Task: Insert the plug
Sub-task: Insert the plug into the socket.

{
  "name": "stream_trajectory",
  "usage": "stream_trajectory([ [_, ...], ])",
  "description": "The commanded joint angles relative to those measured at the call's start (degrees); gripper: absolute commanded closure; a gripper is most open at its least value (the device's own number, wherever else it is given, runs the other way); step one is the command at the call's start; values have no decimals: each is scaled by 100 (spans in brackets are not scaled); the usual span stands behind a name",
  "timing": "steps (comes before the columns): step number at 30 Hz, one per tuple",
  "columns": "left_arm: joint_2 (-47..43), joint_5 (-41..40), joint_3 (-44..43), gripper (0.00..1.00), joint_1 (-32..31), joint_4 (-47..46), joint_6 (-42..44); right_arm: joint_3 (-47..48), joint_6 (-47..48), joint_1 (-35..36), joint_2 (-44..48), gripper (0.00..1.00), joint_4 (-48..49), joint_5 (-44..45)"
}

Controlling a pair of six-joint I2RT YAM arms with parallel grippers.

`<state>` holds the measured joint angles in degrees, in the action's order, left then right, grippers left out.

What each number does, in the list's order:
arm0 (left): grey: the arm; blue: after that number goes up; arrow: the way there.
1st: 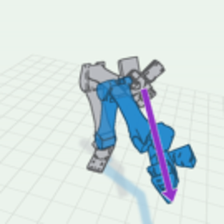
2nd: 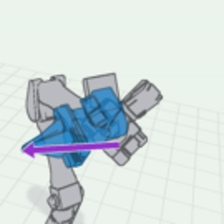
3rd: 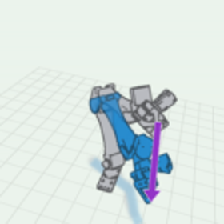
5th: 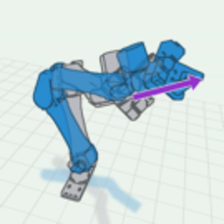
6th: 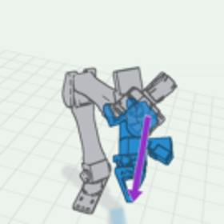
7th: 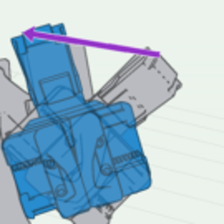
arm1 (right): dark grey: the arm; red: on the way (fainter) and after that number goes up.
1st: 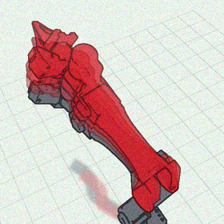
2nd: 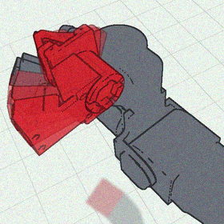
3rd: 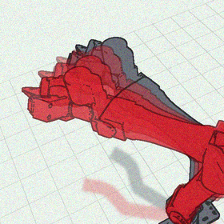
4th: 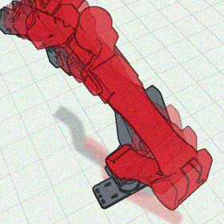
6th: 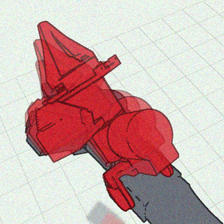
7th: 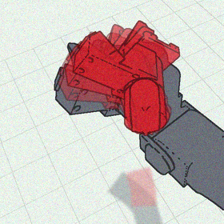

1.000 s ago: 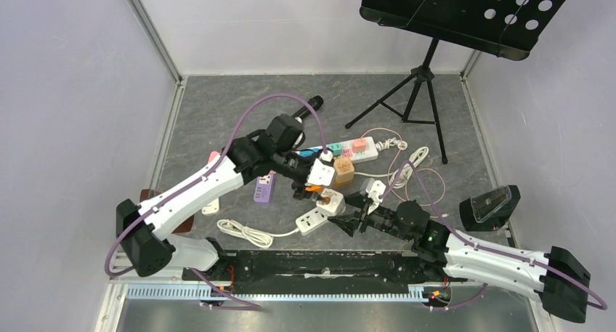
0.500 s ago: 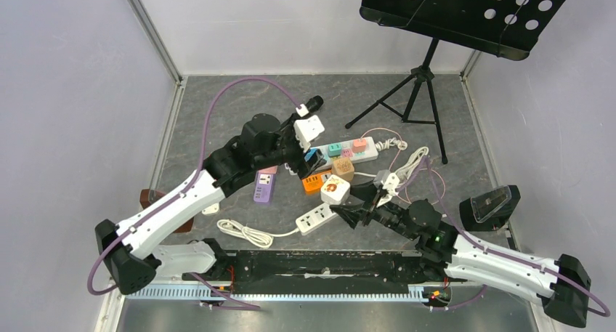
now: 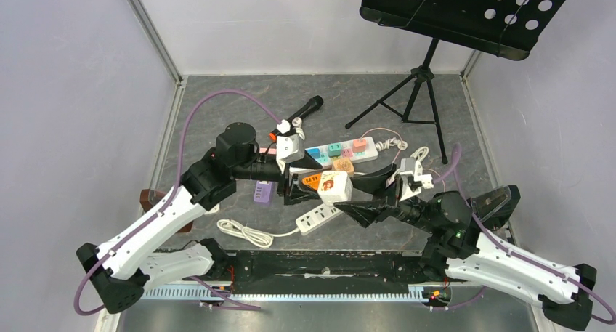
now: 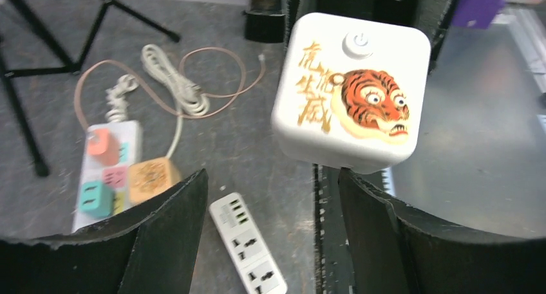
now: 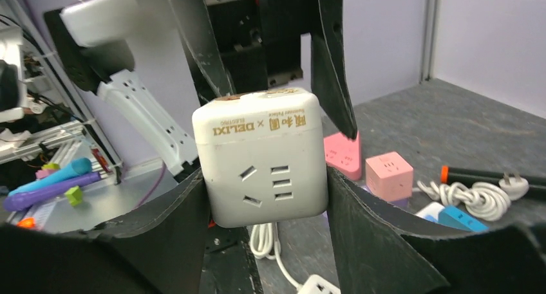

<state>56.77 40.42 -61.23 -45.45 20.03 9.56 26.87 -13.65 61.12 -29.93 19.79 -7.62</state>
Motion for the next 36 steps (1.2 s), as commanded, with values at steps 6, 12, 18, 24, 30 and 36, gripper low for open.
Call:
stream_trajectory([
  [6,-4,910,38,22,-69,-787,-1077,380,-275,-11,-90,100,209,-315],
  [12,18,356,-213,23,-69,147,-506,210,-263,-6,-66,100,303,-69],
  [18,80,102,-371,22,-69,824,-111,110,-168,-7,133,100,558,71],
  [24,140,0,-414,22,-70,691,-205,-48,-117,-9,318,100,768,316],
  [30,89,117,-248,22,-69,-598,-1346,-287,-127,-7,442,100,1444,690],
  [36,-53,275,220,22,-75,-2590,-2689,-331,-278,-7,274,100,2210,849],
])
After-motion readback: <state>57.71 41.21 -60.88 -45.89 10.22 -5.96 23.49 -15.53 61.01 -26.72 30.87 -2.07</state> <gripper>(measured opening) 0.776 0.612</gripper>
